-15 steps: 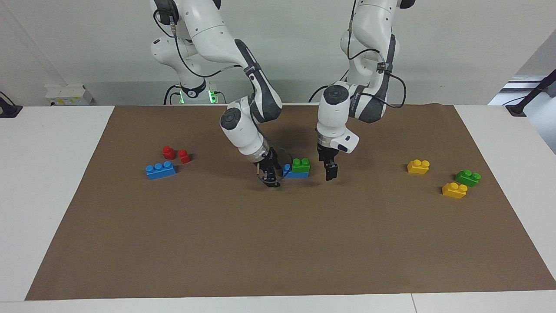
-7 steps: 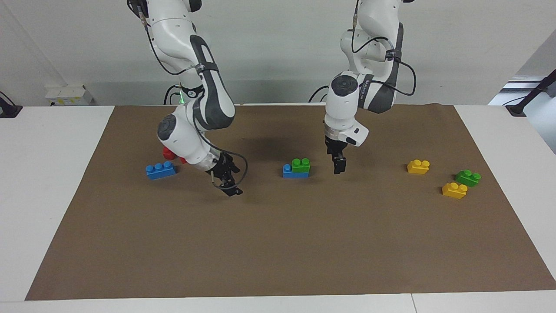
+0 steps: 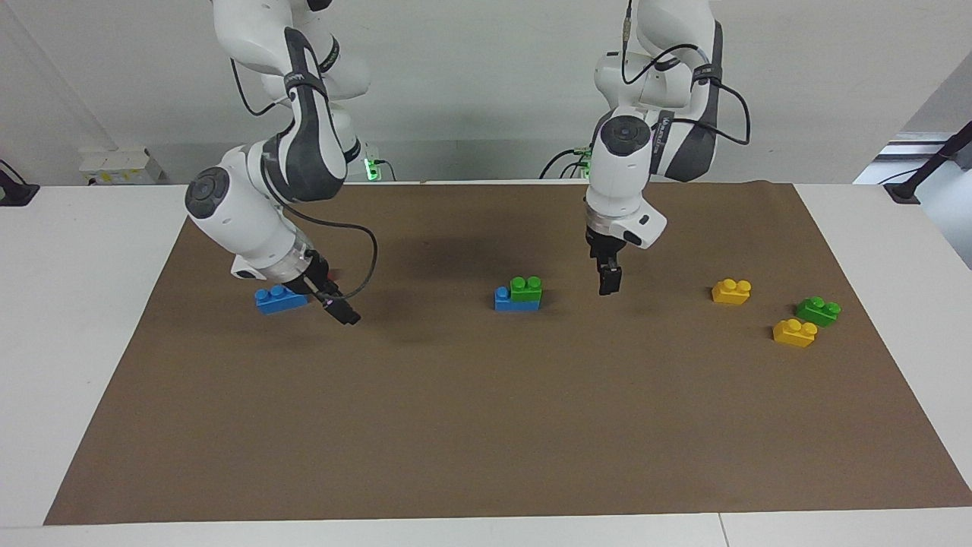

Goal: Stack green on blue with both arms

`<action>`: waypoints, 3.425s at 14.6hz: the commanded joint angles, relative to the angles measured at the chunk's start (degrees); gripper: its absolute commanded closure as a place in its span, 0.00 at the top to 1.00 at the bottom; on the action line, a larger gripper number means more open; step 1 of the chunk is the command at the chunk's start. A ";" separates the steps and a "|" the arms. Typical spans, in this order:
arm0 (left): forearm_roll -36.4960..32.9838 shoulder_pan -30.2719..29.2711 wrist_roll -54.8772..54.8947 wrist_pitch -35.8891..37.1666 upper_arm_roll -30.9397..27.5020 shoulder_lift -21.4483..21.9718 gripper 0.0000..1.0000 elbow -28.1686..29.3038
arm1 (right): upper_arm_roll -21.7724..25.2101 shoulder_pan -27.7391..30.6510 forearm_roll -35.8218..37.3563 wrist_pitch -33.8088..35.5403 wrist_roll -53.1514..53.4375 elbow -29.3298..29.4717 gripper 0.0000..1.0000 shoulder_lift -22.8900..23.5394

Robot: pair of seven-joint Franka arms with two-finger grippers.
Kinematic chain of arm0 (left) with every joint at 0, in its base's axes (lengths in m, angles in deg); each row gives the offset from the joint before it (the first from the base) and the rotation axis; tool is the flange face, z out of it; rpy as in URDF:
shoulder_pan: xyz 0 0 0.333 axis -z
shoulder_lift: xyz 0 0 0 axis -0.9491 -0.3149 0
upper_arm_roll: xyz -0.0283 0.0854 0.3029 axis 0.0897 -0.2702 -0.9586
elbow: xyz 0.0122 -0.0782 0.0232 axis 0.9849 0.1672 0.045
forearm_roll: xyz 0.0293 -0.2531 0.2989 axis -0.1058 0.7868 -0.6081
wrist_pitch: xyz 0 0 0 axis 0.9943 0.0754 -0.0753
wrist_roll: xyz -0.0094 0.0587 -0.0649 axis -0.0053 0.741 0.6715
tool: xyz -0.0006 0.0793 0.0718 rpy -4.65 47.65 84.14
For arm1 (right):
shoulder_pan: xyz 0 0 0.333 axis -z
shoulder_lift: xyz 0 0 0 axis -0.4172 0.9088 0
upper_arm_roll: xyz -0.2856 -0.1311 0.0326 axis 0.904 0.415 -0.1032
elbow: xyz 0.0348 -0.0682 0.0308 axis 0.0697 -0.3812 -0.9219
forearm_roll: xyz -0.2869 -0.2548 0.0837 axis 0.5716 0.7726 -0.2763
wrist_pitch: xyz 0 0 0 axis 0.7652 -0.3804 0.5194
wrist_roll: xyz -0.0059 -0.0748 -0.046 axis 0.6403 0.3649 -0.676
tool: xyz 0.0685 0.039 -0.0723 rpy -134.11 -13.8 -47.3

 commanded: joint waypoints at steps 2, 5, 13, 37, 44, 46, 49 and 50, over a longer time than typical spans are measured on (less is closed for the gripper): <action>1.33 -3.76 8.74 7.43 0.28 0.68 1.00 -5.03 | -0.52 1.85 8.55 8.58 -11.45 4.57 1.00 -3.60; 1.33 -6.57 17.35 11.48 0.28 0.77 1.00 -8.20 | -0.52 3.43 9.98 13.86 -20.79 6.16 1.00 -7.63; 1.33 -16.50 45.82 15.70 -0.25 7.00 1.00 -8.74 | -0.34 4.92 12.35 25.30 -33.98 6.86 1.00 -17.84; 8.33 -27.40 113.88 34.60 2.57 6.31 1.00 -21.65 | -1.22 5.72 16.75 26.80 -37.42 14.07 0.98 -13.10; 8.45 -26.62 113.35 34.95 2.65 3.58 1.00 -26.67 | -1.22 5.89 17.54 25.92 -42.42 14.07 0.98 -13.10; 8.62 -26.53 113.35 32.94 2.65 4.02 1.00 -25.88 | -1.22 5.89 17.45 25.92 -43.92 14.07 0.98 -13.10; 8.62 -26.53 113.26 30.38 2.56 4.99 1.00 -22.80 | -1.22 5.89 17.36 25.92 -43.92 13.99 0.98 -13.10; 8.62 -26.53 113.26 30.56 2.56 4.90 1.00 -23.15 | -1.22 5.89 17.36 25.92 -43.92 13.99 0.98 -13.10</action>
